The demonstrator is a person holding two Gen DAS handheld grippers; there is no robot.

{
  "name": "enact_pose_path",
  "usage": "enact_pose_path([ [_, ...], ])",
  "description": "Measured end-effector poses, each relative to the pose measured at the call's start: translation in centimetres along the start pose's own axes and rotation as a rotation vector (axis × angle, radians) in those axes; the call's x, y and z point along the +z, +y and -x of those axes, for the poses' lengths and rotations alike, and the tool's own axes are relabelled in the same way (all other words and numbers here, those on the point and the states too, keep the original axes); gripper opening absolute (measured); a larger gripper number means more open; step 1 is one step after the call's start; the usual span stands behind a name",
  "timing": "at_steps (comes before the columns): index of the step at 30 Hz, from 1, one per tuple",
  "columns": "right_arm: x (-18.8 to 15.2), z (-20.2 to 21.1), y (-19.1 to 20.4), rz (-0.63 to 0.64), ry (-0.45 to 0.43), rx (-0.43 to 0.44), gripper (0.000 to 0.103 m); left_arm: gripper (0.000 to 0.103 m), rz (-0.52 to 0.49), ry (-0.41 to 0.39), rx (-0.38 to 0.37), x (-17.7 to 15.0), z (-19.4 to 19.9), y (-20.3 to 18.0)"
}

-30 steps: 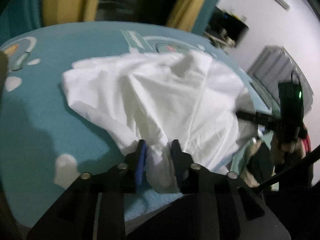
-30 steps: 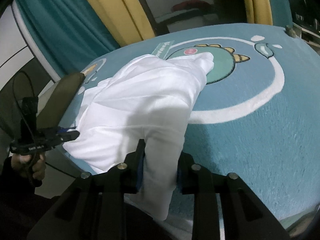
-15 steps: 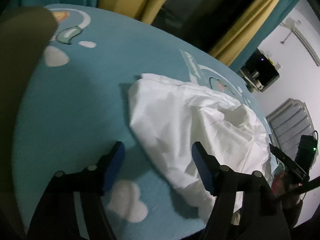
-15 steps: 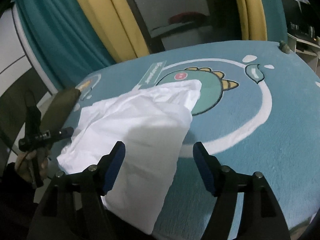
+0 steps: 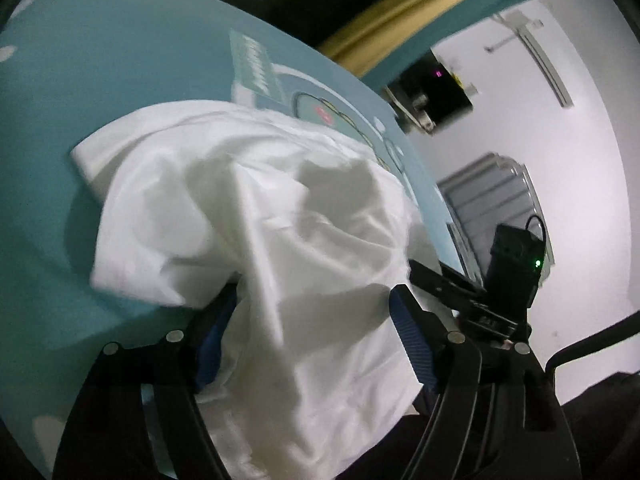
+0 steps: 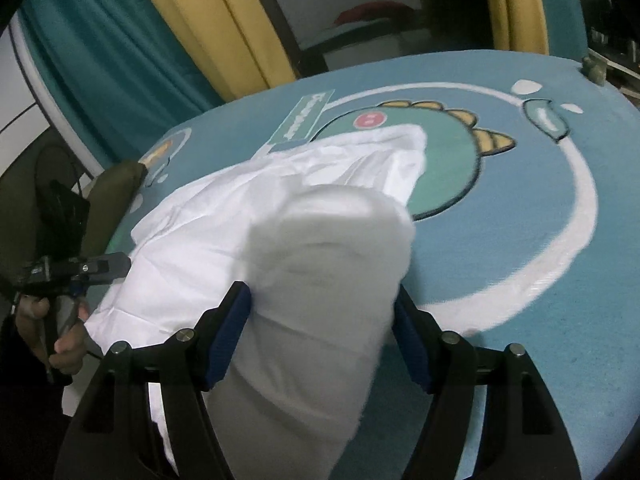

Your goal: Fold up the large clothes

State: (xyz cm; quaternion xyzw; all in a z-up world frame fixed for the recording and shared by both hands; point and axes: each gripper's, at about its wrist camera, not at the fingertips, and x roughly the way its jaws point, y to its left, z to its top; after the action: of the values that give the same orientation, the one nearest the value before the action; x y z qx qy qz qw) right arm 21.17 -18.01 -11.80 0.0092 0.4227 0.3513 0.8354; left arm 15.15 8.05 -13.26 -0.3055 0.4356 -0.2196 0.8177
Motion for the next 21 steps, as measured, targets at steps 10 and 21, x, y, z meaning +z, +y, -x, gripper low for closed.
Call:
enact_pose_path([
  [10,0.2,1.1,-1.2,-0.018,0.007,0.029,0.070,0.078,-0.082,0.079,0.135,0.9,-1.9,-2.4],
  [21,-0.7,1.0,-1.2,-0.005,0.002,0.087,0.070,0.075,-0.181,0.035,0.231,0.3,-2.6,-3.3],
])
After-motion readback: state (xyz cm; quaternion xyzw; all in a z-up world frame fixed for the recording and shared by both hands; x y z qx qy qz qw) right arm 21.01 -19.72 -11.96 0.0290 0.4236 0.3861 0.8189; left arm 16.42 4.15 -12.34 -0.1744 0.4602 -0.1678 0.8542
